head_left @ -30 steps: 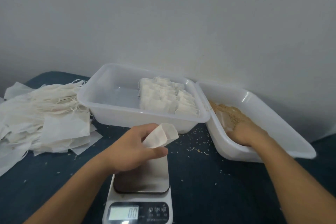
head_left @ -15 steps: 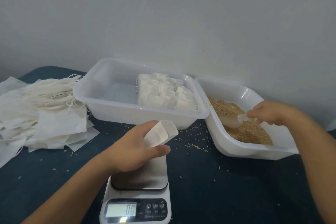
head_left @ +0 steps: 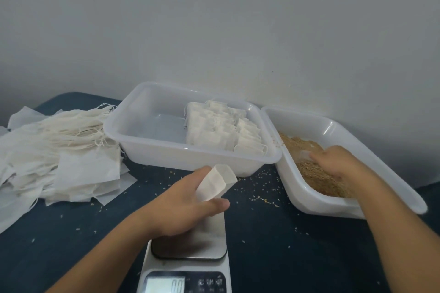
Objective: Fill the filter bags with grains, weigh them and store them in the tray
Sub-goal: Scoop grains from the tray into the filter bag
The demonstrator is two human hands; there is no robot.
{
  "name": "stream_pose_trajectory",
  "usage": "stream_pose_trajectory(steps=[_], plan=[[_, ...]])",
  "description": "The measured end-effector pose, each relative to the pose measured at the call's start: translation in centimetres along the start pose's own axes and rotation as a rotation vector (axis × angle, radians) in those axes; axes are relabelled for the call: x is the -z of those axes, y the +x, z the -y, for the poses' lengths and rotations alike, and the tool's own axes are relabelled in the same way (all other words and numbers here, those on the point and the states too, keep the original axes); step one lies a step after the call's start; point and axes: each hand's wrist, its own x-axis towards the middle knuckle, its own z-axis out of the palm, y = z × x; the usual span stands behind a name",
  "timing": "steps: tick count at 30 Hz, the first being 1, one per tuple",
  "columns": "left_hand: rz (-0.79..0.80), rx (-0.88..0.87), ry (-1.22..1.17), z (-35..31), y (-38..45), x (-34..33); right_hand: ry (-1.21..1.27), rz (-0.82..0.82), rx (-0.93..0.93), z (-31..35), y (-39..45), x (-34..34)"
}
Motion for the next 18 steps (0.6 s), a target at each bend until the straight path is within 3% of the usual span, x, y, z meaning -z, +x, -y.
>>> stream_pose_trajectory(steps=[4,11,18], plan=[[-0.091,-0.012,0.017,-0.3,0.2,-0.7,0.117,-0.088,0.011,-1.4,-1.3,1.0],[-0.106,-0.023,-0.226,-0.4,0.4,-0.7,0.326,-0.243,0.069,-1.4,-5.1,1.4],[-0.211,-0.016,-0.064,0.5,0.6,0.4,0.52,-0.246,0.238,-0.7,-9.0,1.9]])
